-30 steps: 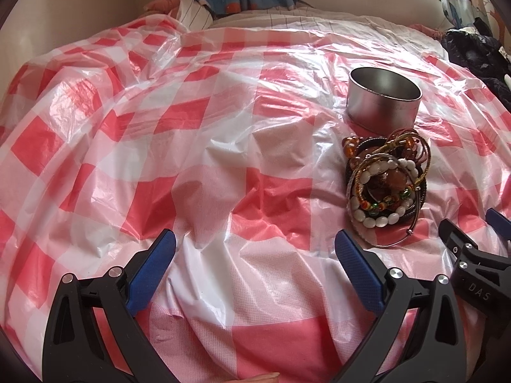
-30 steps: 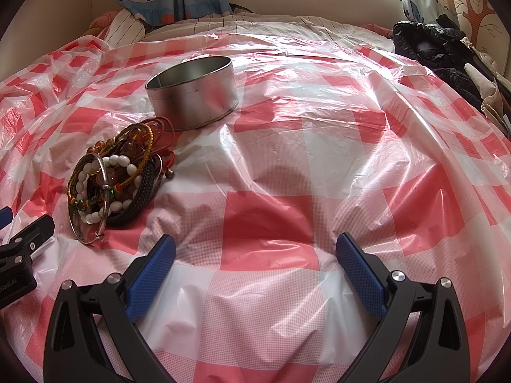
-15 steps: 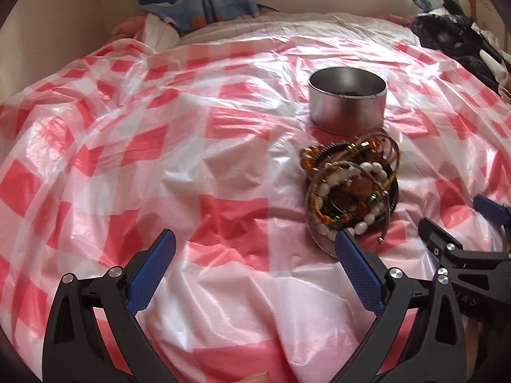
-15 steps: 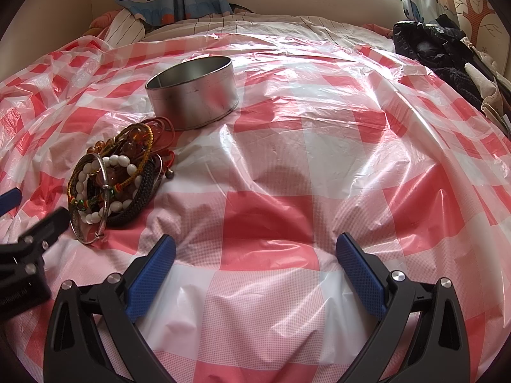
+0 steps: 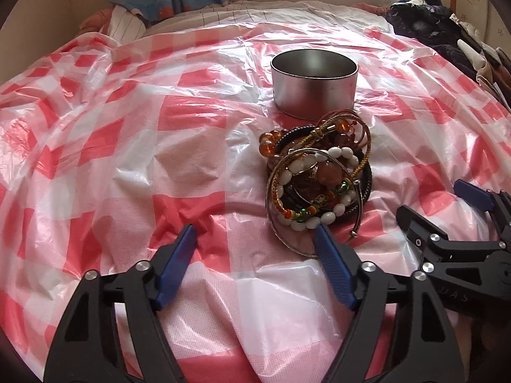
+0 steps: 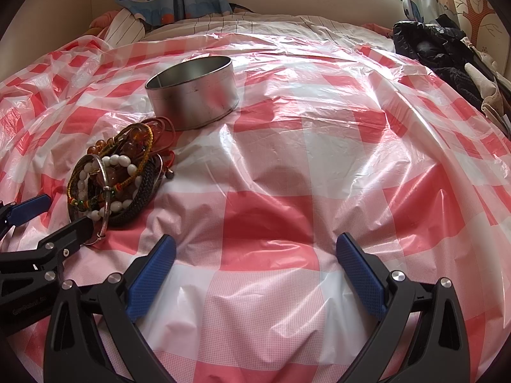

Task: Organize jewelry
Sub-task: 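Move the left tool over the bracelet pile beside the silver tin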

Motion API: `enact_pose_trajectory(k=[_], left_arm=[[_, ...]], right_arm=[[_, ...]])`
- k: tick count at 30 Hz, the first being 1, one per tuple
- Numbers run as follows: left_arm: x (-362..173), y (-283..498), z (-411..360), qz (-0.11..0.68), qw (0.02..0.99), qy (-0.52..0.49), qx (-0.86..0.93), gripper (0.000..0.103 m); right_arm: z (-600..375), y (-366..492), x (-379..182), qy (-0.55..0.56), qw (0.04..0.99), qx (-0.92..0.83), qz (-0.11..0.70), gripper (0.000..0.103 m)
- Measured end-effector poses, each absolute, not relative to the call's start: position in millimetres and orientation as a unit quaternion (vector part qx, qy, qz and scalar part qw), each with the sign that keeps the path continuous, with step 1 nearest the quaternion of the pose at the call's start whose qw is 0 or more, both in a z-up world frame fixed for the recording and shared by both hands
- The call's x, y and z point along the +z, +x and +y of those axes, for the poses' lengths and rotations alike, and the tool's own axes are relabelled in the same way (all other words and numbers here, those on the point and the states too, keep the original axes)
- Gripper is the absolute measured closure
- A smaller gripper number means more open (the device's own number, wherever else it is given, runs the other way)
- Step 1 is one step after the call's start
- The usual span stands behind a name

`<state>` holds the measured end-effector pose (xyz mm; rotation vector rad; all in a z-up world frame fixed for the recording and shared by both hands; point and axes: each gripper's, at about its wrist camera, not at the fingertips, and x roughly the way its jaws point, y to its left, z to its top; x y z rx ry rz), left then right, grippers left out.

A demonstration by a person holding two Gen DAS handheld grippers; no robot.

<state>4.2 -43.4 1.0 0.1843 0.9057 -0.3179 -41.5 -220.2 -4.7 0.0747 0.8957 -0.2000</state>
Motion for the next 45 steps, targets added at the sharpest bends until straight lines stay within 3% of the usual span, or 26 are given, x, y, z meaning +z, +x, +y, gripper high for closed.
enact_pose_trajectory(k=[2, 4, 7, 10, 18, 28, 35, 40, 45], left_arm=[[2.9, 2.7, -39.4, 0.432, 0.885, 0.081, -0.155, 0.053], [6.0, 3.2, -30.1, 0.435, 0.883, 0.058, -0.165, 0.076], [8.0, 5.7, -15.0, 0.445, 0.877, 0.021, -0.181, 0.091], [10.9, 1.3, -6.7, 0.443, 0.876, 0.007, -0.189, 0.099], [23.8, -10.1, -14.3, 0.41, 0.886, 0.026, -0.216, 0.101], [3.8, -0.6, -34.0, 0.437, 0.868, 0.05, -0.229, 0.103], [15.5, -0.4, -3.2, 0.42, 0.893, 0.052, -0.153, 0.103], [31.4, -7.2, 2.3, 0.396, 0.893, 0.01, -0.212, 0.103], [23.6, -2.6, -24.6, 0.409, 0.878, 0.043, -0.243, 0.102]], right_arm=[[-219.9, -41.6, -4.6, 0.036, 0.896, -0.096, 0.432, 0.007], [-219.4, -41.8, -4.4, 0.036, 0.896, -0.096, 0.432, 0.007], [-218.8, -42.2, -4.1, 0.036, 0.896, -0.096, 0.432, 0.007], [-218.2, -42.3, -3.9, 0.036, 0.896, -0.097, 0.432, 0.007], [-218.7, -44.2, -3.0, 0.037, 0.897, -0.096, 0.431, 0.007], [-217.1, -44.0, -2.8, 0.036, 0.897, -0.096, 0.431, 0.007], [-216.9, -46.0, -2.8, 0.037, 0.897, -0.095, 0.43, 0.007], [-216.4, -49.7, -0.9, 0.036, 0.898, -0.095, 0.428, 0.007], [-213.2, -44.9, -1.2, 0.035, 0.898, -0.095, 0.427, 0.007]])
